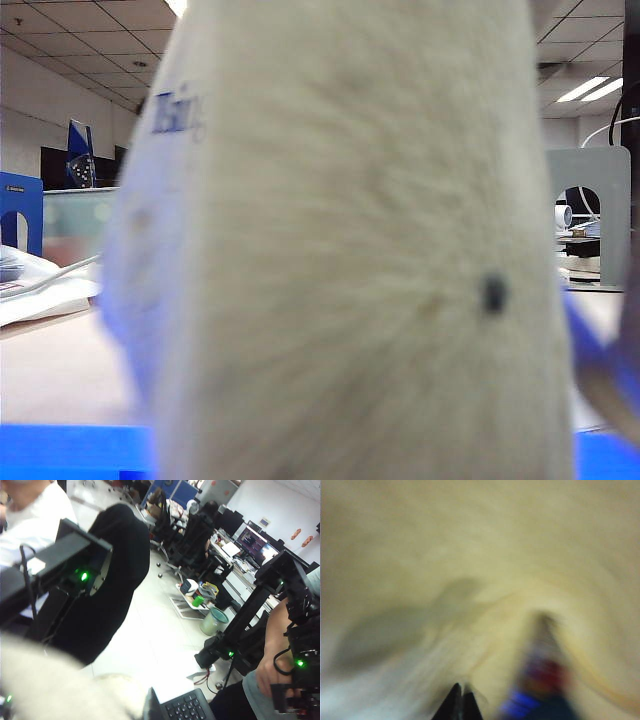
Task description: Take the glasses case out of the canvas bag and put it on the table.
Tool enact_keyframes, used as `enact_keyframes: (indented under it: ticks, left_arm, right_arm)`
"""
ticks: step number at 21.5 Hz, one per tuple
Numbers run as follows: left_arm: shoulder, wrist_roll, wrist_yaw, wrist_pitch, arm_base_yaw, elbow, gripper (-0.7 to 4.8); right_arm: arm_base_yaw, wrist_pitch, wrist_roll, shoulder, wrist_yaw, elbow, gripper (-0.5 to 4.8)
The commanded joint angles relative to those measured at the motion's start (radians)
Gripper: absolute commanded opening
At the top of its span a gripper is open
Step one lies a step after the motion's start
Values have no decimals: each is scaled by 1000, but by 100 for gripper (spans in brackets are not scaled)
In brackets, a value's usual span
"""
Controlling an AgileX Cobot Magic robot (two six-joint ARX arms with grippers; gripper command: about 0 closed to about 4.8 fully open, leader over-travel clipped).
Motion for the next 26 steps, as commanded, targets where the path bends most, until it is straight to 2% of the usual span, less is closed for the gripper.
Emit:
enact_keyframes:
  ticks: [1,2,3,4,6,7,9,10,12,13,16,20,22,24,26]
  left_arm:
    - [12,63,-38,-33,2,2,26]
    - [13,104,-77,-40,2,2,26]
    - [13,162,-179,-42,29,3,26]
    - [18,151,-233,-21,75,3,26]
    - [31,70,-174,67,129,3,26]
    - [39,43,-131,178,150,3,26]
    - [52,-1,-130,309,152,3,26]
    - [72,-77,-122,425,168,4,26]
    - [90,-173,-80,507,198,5,26]
    - [105,-216,-57,560,198,5,26]
    - [106,-152,-95,568,235,5,26]
    - [110,-151,-79,541,412,5,26]
    - [132,-143,-61,563,475,5,26]
    - [181,-191,-29,676,483,6,26]
    - [229,-301,7,796,488,6,26]
  right_arm:
    - [6,-21,4,-5,-64,10,-7]
    - [14,-42,-4,-5,-56,10,-7]
    - [27,-58,-11,-6,13,10,-7]
    - [28,-23,-57,-2,125,10,-7]
    - [14,113,-103,16,189,10,-7]
    - [-47,234,-92,49,177,30,-7]
    - [-122,233,-87,133,138,106,-7]
    - [-191,239,-94,208,133,171,-7]
    - [-230,230,-111,266,134,216,-7]
    - [-248,159,-116,277,136,215,-7]
    - [-192,-75,-250,250,143,205,-7]
    - [-92,-148,-272,120,113,122,-7]
    - [-91,-118,-283,82,64,122,-7]
    - [-87,-134,-298,68,-34,131,-7]
    - [-54,-185,-352,67,-60,133,-7]
